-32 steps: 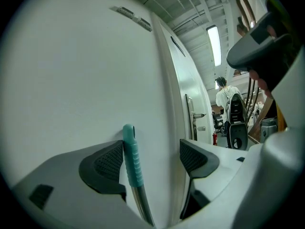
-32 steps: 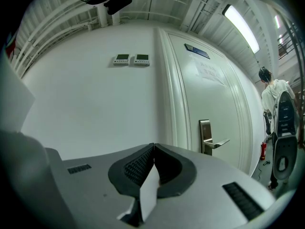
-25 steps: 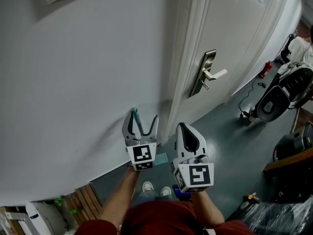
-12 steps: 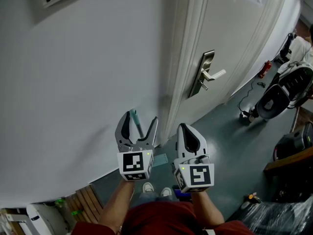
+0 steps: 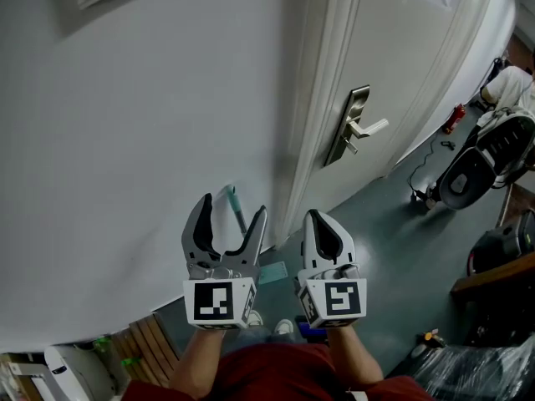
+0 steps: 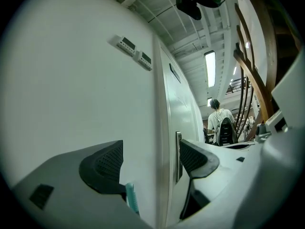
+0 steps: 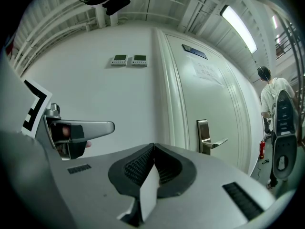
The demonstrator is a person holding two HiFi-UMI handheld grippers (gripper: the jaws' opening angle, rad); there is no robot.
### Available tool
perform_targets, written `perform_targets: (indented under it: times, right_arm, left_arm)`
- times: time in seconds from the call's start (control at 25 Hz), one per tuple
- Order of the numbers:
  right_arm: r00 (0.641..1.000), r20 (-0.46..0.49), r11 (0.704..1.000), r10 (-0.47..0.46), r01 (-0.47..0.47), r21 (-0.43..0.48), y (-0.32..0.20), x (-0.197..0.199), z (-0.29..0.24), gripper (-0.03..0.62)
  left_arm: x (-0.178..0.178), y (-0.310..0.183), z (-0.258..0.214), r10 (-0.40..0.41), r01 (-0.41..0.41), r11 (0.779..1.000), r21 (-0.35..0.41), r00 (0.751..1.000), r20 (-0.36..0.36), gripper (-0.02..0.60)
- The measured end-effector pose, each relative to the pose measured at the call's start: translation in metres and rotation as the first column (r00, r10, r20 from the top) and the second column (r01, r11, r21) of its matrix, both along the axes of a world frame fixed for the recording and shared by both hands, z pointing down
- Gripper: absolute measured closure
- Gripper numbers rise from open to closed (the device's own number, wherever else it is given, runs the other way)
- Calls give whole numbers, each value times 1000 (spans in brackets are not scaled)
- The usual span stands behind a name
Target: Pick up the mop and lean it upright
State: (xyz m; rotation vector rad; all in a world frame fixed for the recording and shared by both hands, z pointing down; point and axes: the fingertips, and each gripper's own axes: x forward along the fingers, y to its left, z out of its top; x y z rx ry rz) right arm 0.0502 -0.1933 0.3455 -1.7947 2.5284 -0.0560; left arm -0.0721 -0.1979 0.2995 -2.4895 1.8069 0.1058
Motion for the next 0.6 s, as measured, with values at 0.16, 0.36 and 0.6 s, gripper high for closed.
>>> perform_targets:
  times: [0.16, 0.36, 0.6]
  right_arm:
    - [1000, -1, 1000, -2, 2, 0, 1, 0, 0, 577]
    - [1000, -3, 1000, -2, 2, -3, 4, -1, -2, 577]
    - [1000, 0, 1000, 1, -1, -1, 5, 1, -4, 577]
  left_arm:
    - [2, 11, -7, 14, -14, 1000, -1, 1000, 6, 210]
    - [3, 19, -8, 27, -27, 1000, -8, 999, 22, 210]
    - [3, 22, -4, 19, -19, 1000, -16, 1000, 21, 212]
